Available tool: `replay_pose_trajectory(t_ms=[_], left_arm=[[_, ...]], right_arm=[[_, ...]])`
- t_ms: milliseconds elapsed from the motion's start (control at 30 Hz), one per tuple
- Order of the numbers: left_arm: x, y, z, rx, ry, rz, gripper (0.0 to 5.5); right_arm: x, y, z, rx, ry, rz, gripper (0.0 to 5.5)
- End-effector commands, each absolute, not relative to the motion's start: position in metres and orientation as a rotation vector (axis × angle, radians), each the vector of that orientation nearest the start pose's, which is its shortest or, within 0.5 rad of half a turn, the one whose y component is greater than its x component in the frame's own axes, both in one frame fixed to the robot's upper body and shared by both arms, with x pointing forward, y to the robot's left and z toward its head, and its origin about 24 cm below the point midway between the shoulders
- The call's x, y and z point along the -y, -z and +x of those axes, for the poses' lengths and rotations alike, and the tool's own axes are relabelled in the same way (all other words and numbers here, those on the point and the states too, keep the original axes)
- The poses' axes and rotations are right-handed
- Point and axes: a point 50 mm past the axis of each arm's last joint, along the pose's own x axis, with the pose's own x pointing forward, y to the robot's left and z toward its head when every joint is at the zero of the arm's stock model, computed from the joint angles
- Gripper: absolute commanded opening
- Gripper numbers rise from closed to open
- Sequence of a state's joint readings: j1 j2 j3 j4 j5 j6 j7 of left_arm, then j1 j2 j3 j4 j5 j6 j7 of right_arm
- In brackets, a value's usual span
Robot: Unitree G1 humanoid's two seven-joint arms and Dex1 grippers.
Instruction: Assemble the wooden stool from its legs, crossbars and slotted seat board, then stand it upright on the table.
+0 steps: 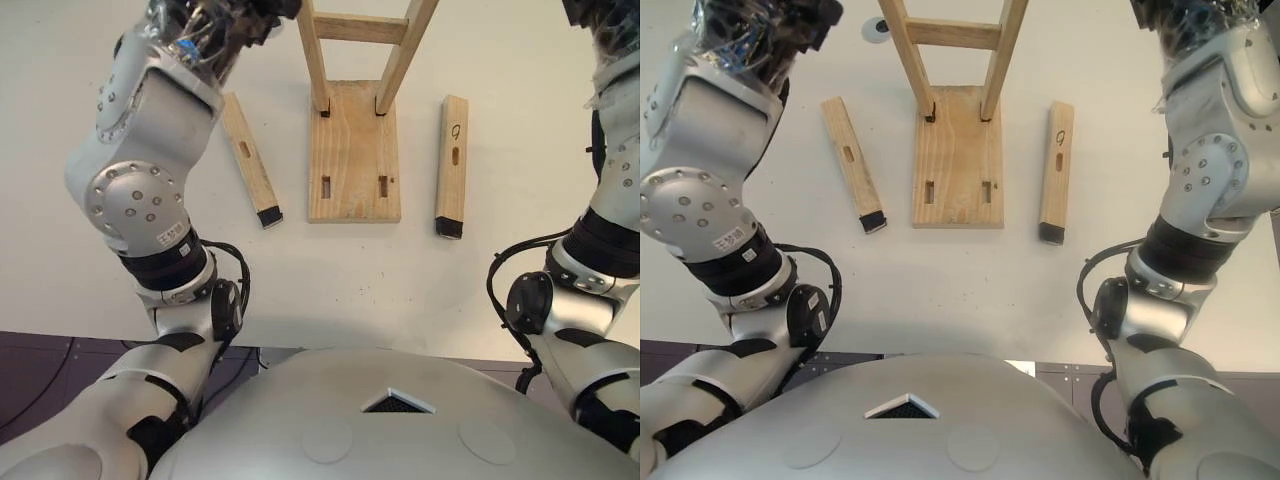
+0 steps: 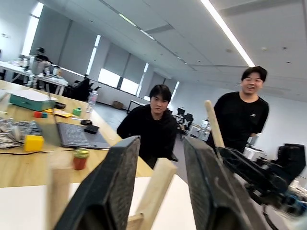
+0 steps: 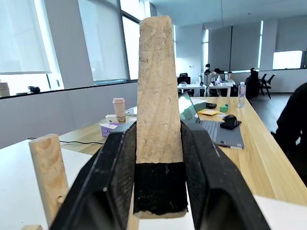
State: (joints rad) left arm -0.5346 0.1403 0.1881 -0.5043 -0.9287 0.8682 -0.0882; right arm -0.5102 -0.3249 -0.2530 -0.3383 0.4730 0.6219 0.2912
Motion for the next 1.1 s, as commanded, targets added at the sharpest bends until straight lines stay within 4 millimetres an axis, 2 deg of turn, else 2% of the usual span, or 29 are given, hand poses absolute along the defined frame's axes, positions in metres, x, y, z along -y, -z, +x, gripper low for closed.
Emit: replay_pose_trajectory(t_ms=[33,133,200,333,500,767,800,1067,1100], left_arm=[[-0.105,-0.253,0.268,0.191,0.915,-0.419,2.15],[-0.101,-0.261,0.274,0.166,0.973,-0.371,2.64],[-0.097,-0.263,0.275,0.13,1.034,-0.347,2.92],[-0.097,-0.267,0.284,0.09,1.055,-0.385,2.98],[-0.107,-0.267,0.287,0.096,0.997,-0.436,2.98],[-0.109,-0.265,0.283,0.122,0.996,-0.527,1.69],[-0.108,-0.265,0.283,0.125,0.996,-0.535,1.41],[-0.112,-0.266,0.283,0.158,0.995,-0.61,0.38],[-0.114,-0.265,0.284,0.158,0.985,-0.607,0.38]], right_arm=[[0.151,-0.241,0.282,0.426,-0.574,-0.059,1.28],[0.132,-0.228,0.269,0.456,-0.672,-0.164,1.28],[0.122,-0.222,0.261,0.475,-0.679,-0.173,1.28],[0.114,-0.21,0.254,0.504,-0.635,-0.209,1.28],[0.112,-0.212,0.255,0.553,-0.633,-0.206,1.28],[0.113,-0.207,0.257,0.543,-0.676,-0.255,1.28],[0.114,-0.207,0.258,0.541,-0.683,-0.259,1.28],[0.113,-0.204,0.262,0.511,-0.723,-0.247,1.28],[0.111,-0.201,0.263,0.488,-0.743,-0.242,1.57]])
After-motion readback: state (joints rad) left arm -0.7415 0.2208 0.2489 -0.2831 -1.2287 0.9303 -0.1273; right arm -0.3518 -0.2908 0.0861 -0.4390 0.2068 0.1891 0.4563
